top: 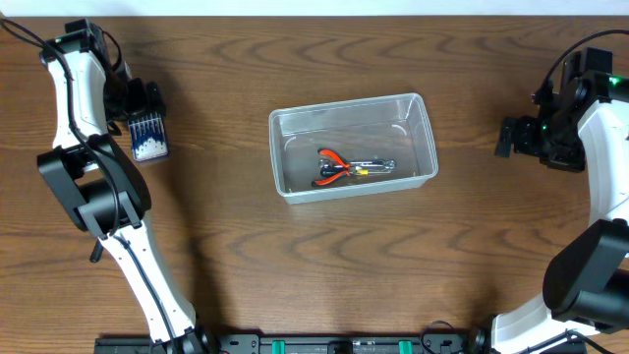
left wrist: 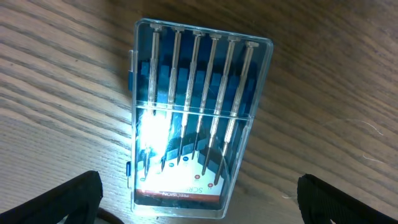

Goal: Pack container
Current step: 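Lower the left gripper onto the screwdriver case and close on it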

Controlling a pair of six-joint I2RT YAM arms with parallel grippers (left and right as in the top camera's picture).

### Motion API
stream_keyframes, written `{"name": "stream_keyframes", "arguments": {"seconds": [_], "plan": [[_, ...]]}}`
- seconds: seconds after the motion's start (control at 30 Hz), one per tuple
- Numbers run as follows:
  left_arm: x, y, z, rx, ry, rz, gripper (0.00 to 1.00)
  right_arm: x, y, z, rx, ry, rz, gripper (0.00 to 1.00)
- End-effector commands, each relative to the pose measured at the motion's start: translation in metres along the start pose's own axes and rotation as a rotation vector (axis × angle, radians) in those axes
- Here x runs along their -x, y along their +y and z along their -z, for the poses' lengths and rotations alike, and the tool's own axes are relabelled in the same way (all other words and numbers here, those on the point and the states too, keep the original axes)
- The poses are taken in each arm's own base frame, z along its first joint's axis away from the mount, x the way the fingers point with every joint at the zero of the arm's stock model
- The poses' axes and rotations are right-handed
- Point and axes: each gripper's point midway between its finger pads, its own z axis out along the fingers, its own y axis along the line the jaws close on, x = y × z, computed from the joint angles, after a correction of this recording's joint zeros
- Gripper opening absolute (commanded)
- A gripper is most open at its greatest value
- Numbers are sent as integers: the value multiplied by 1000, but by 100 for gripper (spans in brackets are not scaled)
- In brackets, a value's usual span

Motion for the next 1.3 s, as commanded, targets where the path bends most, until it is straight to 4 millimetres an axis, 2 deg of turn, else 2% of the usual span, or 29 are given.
{"name": "stream_keyframes", "arguments": {"seconds": [0.0,0.13,0.47,0.87,1.27], "plan": [[-2,0,2,-8,3,-12,98,-2,2,-2,-2,12,22,99],[-5,6,-4,25,13,-31,98,-4,2,-2,-3,20,22,99],[3,6,-10,24,-17,-38,98,-6,2,-2,-3,26,21,99],[0,11,-32,45,11,-42,98,-8,2,-2,-3,33,21,99],[3,13,-44,52,13,-64,98,-10,2,-2,-3,43,21,99]]}}
